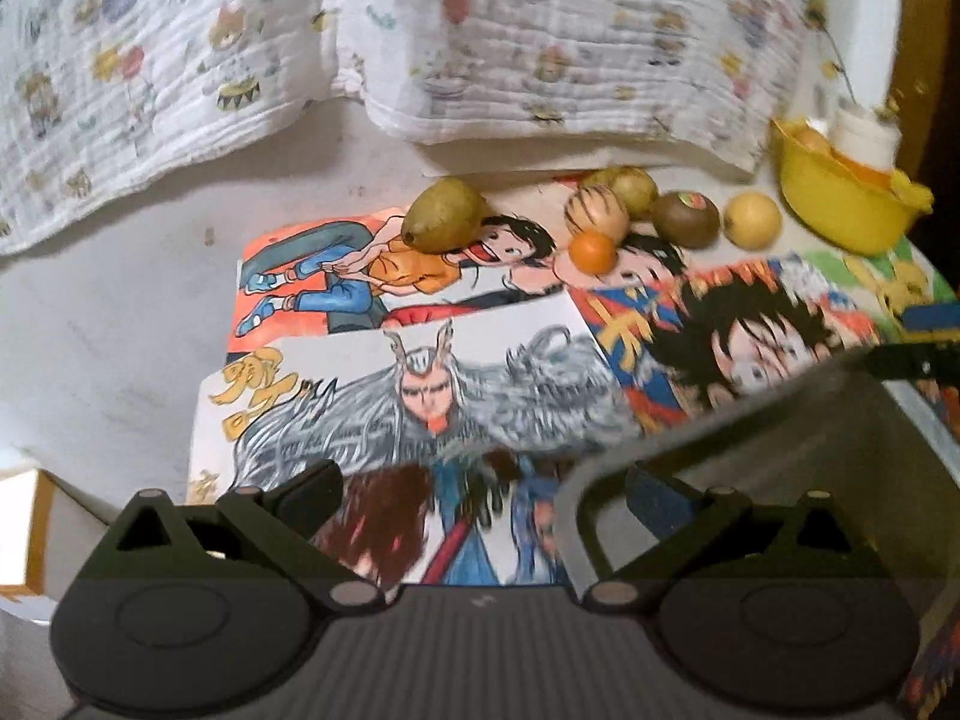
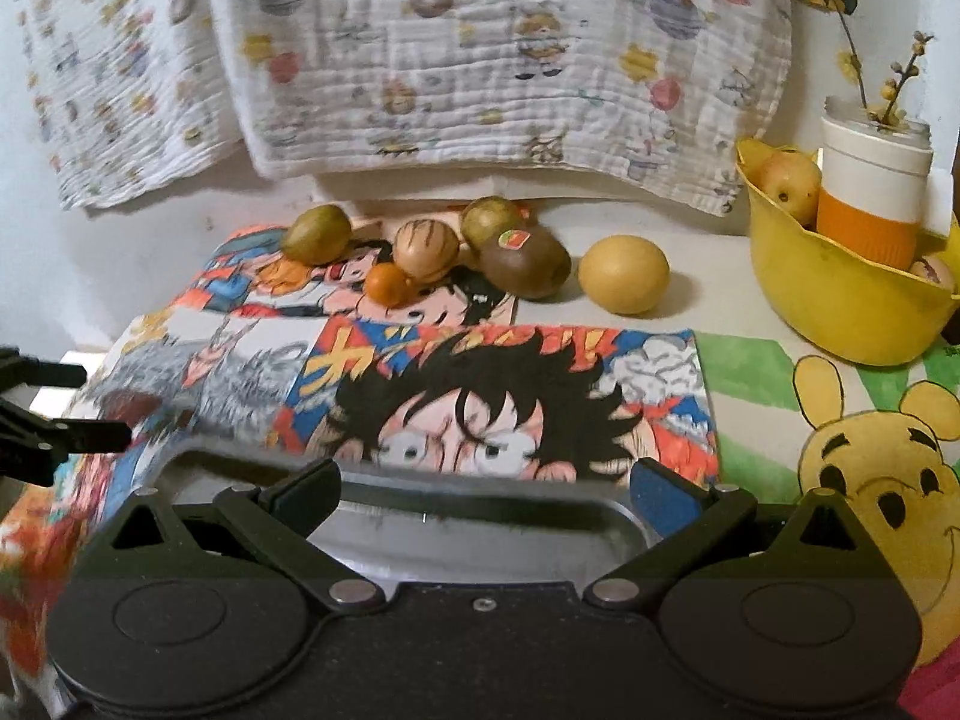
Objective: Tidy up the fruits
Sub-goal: 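Withdraw both tools from the tray toward the remaining fruits, then grasp a tangerine with the left tool while the right tool approaches the kiwi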
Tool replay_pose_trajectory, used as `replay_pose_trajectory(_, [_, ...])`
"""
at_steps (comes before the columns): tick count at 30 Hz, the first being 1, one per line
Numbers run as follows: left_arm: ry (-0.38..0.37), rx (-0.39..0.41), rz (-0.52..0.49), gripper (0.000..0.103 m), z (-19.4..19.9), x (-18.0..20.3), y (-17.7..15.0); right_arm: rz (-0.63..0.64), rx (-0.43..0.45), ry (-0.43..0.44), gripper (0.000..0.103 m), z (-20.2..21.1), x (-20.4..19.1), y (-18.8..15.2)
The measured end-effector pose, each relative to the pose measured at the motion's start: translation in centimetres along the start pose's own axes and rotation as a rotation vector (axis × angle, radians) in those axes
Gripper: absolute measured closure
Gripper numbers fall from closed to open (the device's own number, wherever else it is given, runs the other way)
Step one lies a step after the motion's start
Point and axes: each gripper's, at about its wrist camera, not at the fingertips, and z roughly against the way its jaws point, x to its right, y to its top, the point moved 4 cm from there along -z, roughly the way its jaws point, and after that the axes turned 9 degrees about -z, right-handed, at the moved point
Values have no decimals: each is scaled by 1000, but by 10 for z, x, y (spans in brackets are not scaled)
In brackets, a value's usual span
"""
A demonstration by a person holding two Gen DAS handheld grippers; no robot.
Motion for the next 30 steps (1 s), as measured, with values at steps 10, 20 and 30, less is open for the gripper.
replay_pose_trajectory(10, [-23, 48, -9, 1, -43, -11, 28, -11, -15, 6, 1, -33, -10, 45])
replay_pose_trajectory(20, [-77, 132, -112, 1, -72, 16, 55, 47, 39, 30, 1, -67, -18, 98])
replay_pose_trajectory(30, [-108, 197, -187, 1, -103, 33, 82, 323, 64, -68, 8, -107, -9, 109])
